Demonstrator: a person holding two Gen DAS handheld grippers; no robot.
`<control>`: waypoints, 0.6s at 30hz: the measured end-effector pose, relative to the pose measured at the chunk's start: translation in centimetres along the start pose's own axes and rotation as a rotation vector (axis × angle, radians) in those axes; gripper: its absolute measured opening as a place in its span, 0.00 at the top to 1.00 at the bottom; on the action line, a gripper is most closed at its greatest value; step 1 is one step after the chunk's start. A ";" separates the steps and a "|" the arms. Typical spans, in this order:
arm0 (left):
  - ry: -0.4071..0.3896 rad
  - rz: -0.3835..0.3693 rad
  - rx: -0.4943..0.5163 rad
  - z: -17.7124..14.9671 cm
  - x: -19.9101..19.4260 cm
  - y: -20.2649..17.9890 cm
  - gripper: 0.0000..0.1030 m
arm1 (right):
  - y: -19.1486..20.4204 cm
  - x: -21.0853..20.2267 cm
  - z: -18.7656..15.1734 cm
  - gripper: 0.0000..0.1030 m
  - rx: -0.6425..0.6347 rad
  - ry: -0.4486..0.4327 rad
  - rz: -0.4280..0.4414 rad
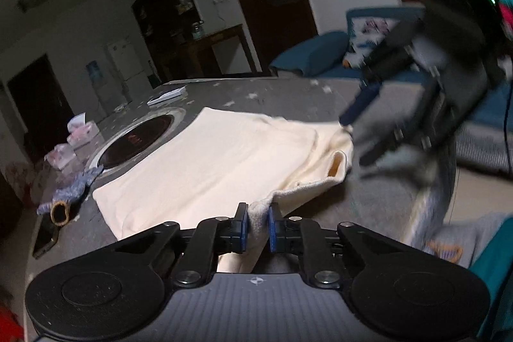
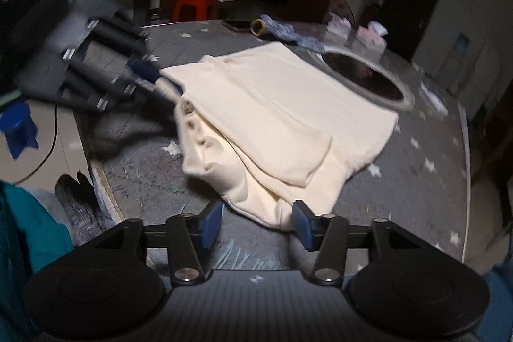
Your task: Fold clothes
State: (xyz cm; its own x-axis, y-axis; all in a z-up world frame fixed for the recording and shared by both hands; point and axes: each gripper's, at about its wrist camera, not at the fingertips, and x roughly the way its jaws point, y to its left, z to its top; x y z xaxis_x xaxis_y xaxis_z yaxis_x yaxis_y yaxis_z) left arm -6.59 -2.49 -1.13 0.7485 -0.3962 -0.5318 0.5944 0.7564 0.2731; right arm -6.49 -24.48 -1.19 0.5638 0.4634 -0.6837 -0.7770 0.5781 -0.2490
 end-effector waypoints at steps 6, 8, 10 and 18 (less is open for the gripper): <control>-0.003 -0.034 -0.104 1.5 0.9 2.7 0.89 | 0.2 1.3 0.8 0.51 -0.072 -0.063 0.016; -0.003 -0.042 -0.132 1.7 1.4 3.5 0.89 | 0.2 2.1 1.0 0.52 -0.092 -0.075 0.023; 0.006 -0.051 -0.155 1.6 1.7 4.0 0.89 | 0.0 3.1 1.3 0.54 -0.098 -0.076 0.036; 0.044 -0.065 -0.194 0.6 1.9 4.7 0.84 | -2.2 4.7 1.9 0.87 0.015 -0.065 0.108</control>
